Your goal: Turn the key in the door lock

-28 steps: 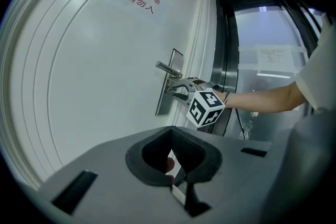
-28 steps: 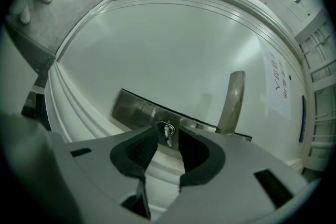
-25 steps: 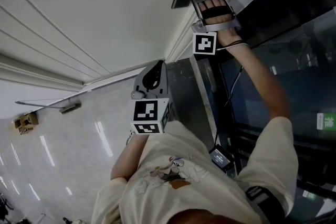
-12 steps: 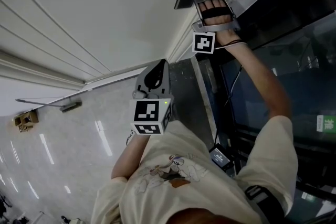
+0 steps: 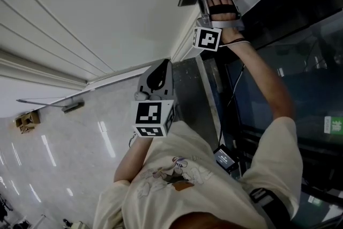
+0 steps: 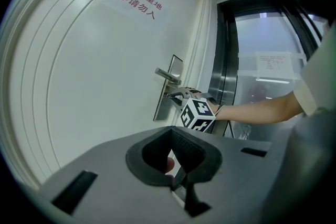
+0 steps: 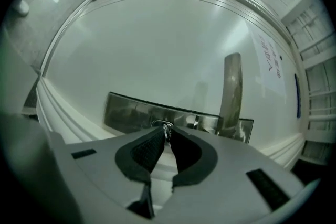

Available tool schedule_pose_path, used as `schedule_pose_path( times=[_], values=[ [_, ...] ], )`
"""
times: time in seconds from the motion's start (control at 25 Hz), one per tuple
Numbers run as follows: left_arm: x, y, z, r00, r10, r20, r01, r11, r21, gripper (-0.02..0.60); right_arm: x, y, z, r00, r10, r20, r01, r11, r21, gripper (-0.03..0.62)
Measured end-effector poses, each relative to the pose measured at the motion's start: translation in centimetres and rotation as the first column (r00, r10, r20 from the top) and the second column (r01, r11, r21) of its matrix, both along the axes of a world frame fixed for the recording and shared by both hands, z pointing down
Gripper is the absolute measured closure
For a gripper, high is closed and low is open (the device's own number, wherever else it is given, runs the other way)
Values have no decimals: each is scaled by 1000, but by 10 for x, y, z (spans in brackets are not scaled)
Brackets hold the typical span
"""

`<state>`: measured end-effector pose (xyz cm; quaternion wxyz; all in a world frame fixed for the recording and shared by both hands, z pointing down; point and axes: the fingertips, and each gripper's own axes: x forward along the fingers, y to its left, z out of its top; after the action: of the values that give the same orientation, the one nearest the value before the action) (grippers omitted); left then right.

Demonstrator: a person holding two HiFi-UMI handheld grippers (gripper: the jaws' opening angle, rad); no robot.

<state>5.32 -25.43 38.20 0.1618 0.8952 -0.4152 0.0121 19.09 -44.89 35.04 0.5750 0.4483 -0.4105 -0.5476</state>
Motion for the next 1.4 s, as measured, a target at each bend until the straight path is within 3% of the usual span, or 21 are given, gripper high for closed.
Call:
schedule_pose_path(
  times=[0.2, 0.32, 0.4, 0.56, 0.64, 1.08, 1.4],
  values=[
    [0, 5, -1, 1000, 0, -4, 0, 1000, -1, 578, 0, 0, -1, 989, 20, 147, -18, 1000, -20, 545],
    [1, 7, -3, 1000, 2, -6, -2, 1000, 4, 578, 1, 0, -2, 982, 37, 186, -32, 999, -28, 542],
    [1, 8, -4, 1000, 3, -7, -3, 1000, 3, 578, 1, 0, -2, 988, 35, 150, -33, 999, -14, 542],
    [0, 10, -2, 1000, 3, -12, -3, 1000, -2, 578, 1, 0, 1, 999, 32, -27, -31, 999, 17, 560],
    [0, 10, -3, 1000, 3, -18, -3, 1000, -1, 578, 2, 0, 1, 998, 38, -51, -38, 999, 5, 563],
    [-1, 9, -5, 999, 11, -39, -11, 1000, 3, 578, 1, -2, 1, 995, 68, 76, -64, 997, -49, 559],
    [-7, 10, -7, 999, 7, -38, -7, 1000, 8, 578, 3, -3, 1, 959, 86, 269, -71, 995, -63, 548]
  ],
)
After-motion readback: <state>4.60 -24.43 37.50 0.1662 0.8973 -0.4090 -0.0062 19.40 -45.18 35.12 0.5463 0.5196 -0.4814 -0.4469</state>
